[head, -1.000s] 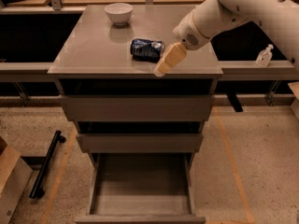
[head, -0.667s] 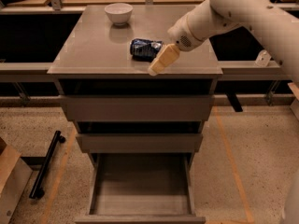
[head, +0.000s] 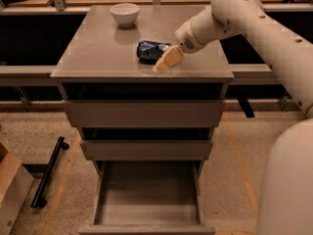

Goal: Place pepsi can into bottom drawer

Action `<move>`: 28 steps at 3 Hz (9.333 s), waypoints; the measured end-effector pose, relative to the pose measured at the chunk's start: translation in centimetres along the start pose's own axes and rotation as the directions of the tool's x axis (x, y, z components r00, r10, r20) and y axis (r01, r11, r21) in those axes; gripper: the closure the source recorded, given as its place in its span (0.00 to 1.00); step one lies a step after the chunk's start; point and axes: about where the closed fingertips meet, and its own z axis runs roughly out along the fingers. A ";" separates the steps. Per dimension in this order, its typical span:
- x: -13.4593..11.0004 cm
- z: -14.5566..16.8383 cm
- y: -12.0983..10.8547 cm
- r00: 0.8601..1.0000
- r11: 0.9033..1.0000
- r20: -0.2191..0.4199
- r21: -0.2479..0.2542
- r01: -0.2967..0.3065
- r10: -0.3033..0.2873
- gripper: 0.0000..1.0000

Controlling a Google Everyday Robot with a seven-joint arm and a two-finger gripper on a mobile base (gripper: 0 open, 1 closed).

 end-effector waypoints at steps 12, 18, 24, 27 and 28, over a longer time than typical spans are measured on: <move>-1.0 7.0 -3.5 0.997 0.999 -0.074 -0.041 0.011 -0.014 0.40; 0.3 -3.6 4.5 0.996 0.998 -0.066 -0.035 -0.060 0.058 1.00; 17.1 -0.7 16.8 0.986 0.968 -0.052 -0.186 -0.166 0.159 1.00; 22.6 3.7 17.6 0.970 0.948 -0.019 -0.210 -0.239 0.240 1.00; 27.3 9.3 18.1 0.950 0.926 0.058 -0.249 -0.283 0.306 1.00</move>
Offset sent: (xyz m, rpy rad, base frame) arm 0.0815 0.0283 -0.0363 -0.0279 0.0464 0.0188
